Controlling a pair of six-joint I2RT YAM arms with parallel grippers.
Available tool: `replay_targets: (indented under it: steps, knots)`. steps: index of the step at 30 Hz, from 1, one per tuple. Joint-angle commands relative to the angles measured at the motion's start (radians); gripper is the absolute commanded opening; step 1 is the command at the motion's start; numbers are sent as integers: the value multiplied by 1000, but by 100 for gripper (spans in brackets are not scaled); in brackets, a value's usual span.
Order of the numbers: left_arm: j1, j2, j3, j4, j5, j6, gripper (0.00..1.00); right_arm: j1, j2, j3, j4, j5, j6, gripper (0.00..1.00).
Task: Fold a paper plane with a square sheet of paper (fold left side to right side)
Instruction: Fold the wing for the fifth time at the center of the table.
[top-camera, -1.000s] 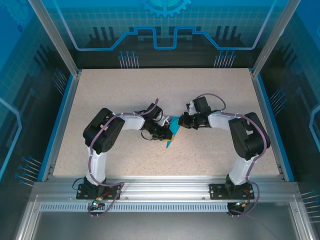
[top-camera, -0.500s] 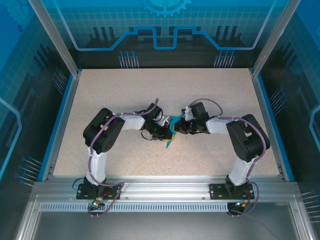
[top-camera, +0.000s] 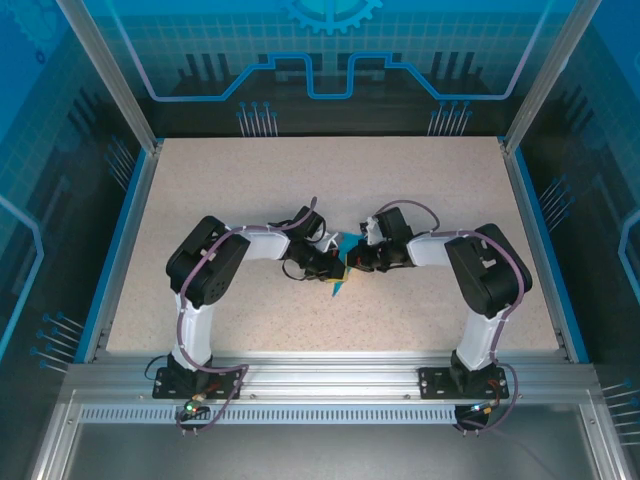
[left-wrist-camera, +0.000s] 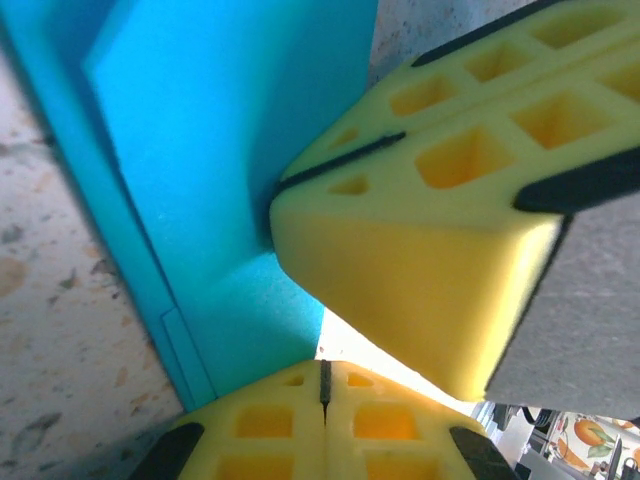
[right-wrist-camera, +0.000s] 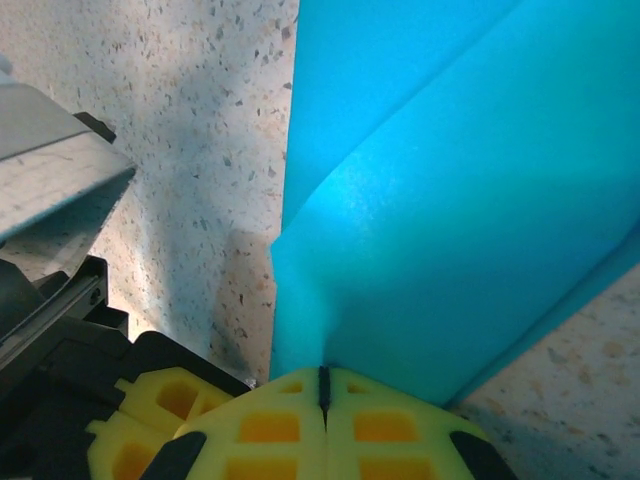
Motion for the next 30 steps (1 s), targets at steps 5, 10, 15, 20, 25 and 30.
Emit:
replay_targets:
  steps: [5,10,15,20,25,30]
  knots:
    - [10,7,-35,-75,-59,19,0,-7,35,62,-102,83,-54,0]
    - [10,8,-36,-77,-60,20,0,-26,45,94,-120,84,-67,0]
    - [9,9,-39,-78,-61,22,0,-50,55,118,-140,93,-81,0]
    - [9,9,-41,-80,-61,23,0,-71,67,137,-149,90,-93,0]
    - [9,10,-43,-80,-60,25,0,-96,82,162,-163,86,-106,0]
    - [9,11,-43,-83,-60,26,0,-123,100,188,-180,82,-118,0]
